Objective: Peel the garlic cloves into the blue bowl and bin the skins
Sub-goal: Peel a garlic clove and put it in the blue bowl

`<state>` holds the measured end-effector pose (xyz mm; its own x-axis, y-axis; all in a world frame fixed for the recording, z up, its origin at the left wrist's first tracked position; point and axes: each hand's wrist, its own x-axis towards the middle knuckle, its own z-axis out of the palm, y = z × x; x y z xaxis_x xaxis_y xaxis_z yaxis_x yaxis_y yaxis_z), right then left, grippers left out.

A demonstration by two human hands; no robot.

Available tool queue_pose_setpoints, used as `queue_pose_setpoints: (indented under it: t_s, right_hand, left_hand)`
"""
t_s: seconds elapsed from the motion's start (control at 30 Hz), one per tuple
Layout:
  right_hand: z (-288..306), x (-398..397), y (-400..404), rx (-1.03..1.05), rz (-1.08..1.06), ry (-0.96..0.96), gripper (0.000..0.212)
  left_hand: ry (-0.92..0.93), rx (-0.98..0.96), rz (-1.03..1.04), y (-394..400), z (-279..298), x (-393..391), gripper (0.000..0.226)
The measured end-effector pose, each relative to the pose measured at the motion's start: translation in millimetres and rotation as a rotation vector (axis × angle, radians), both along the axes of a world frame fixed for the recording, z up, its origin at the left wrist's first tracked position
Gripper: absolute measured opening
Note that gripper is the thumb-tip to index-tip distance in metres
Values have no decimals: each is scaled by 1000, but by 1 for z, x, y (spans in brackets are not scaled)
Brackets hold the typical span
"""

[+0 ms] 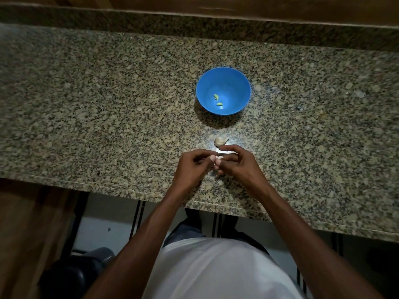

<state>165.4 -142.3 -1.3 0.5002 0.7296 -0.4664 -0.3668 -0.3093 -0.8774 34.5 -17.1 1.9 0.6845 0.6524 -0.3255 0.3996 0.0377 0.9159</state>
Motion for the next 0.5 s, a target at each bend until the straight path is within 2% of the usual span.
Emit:
queue_pose_setpoints:
  t_s: [0.07,0.3,0.4,0.5]
  right_hand:
    - [0,1,0,-38,28,-86,40]
    - [0,3,-7,-115,74,-411,16]
    - [0,5,-12,-114,69,-345,14]
    - [5,6,-17,-56,31,-100,20]
  left_hand:
    - [-29,-43,-5,0,0,0,16]
    - [-35,-14,-27,-4,4,1,15]
    - [-22,25,-18,-8,3,2,11]
    - [-21,45,10,-12,0,3,11]
